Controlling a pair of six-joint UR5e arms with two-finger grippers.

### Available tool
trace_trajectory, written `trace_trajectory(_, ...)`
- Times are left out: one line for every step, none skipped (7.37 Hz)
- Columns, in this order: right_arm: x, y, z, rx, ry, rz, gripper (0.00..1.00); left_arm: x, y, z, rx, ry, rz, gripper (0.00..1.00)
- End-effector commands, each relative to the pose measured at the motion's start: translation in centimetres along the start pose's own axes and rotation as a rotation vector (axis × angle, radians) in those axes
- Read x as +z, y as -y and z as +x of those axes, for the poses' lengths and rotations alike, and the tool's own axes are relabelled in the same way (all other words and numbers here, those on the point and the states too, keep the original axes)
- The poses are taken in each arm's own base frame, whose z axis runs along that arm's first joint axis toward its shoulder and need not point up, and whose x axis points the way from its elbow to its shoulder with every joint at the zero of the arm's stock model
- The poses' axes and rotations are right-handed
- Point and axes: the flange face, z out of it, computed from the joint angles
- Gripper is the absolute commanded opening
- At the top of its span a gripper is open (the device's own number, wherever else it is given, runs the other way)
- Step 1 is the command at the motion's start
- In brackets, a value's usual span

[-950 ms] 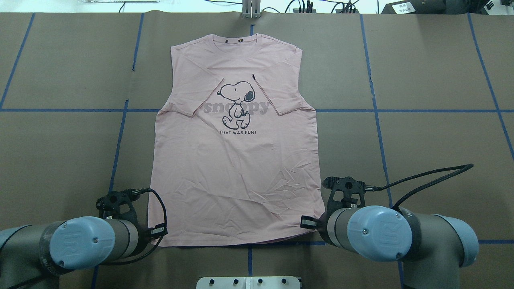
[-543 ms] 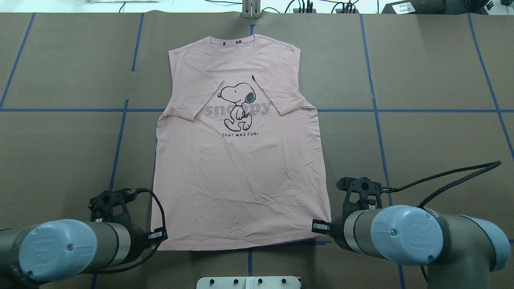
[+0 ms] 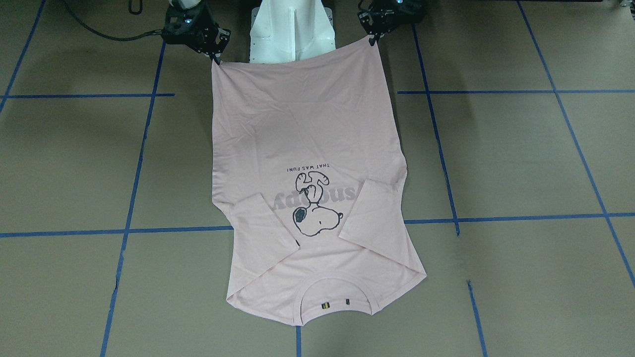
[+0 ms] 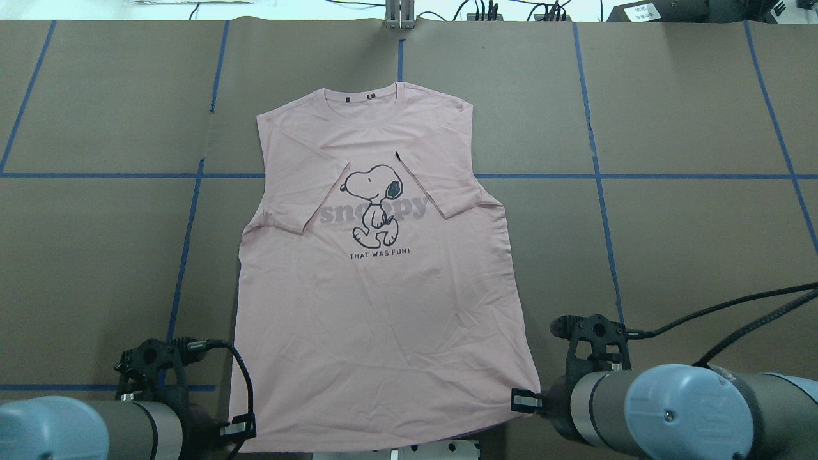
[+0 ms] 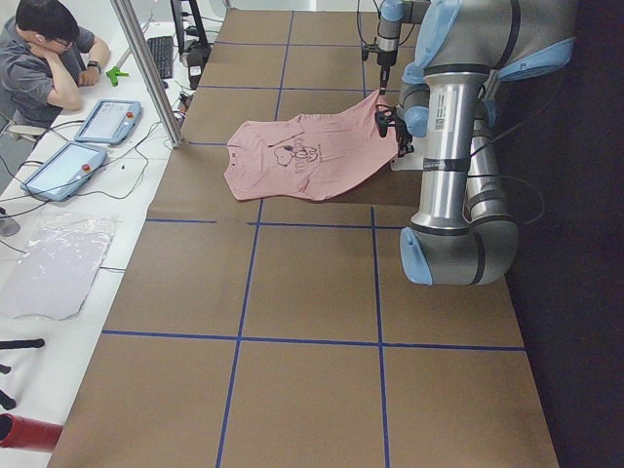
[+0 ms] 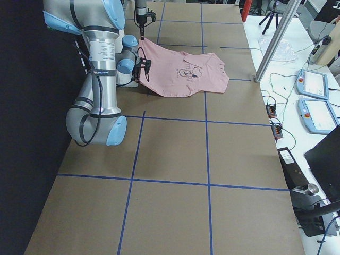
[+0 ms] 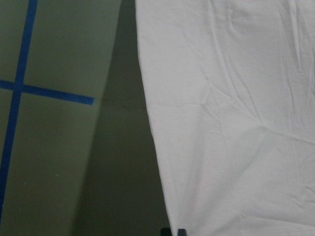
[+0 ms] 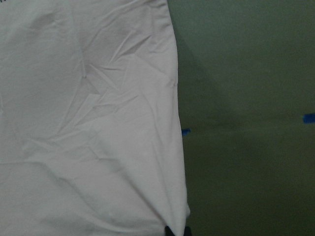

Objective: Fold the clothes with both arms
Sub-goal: 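Lift the hem with both grippers and carry it toward the collar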

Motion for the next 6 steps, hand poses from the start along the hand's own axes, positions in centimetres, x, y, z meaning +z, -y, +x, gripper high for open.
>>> trace_trajectory(-0.6, -2.8, 1.5, 0.015, -0.016, -0.027, 0.00, 0.3, -0.6, -0.7, 0.054, 0.029, -0.011, 0.00)
trace_trajectory(-0.7, -2.9, 1.4, 0.014, -0.011, -0.023, 0.00, 0.4, -0.6, -0.7, 0.051, 0.029, -0.011, 0.00)
trace_trajectory(-1.0, -0.6, 1.4, 0.031, -0.007, 0.021, 0.00, 0.0, -0.5, -0.4, 0.049, 0.018, -0.011, 0.00)
trace_trajectory(-1.4, 1.8, 1.3, -0.004, -0.001, 0.067, 0.00, 0.0, 0.0, 0.1, 0.046, 0.005, 0.001, 0.00)
trace_trajectory(-2.2, 4.5, 0.6, -0.033, 0.020, 0.113, 0.00, -1.1, 2.4, 0.6, 0.067, -0.017, 0.048, 0.00)
trace_trajectory(-2.4, 7.4, -1.3, -0.046, 0.046, 0.164, 0.00, -2.2, 5.0, 1.0, 0.095, -0.035, 0.101, 0.00)
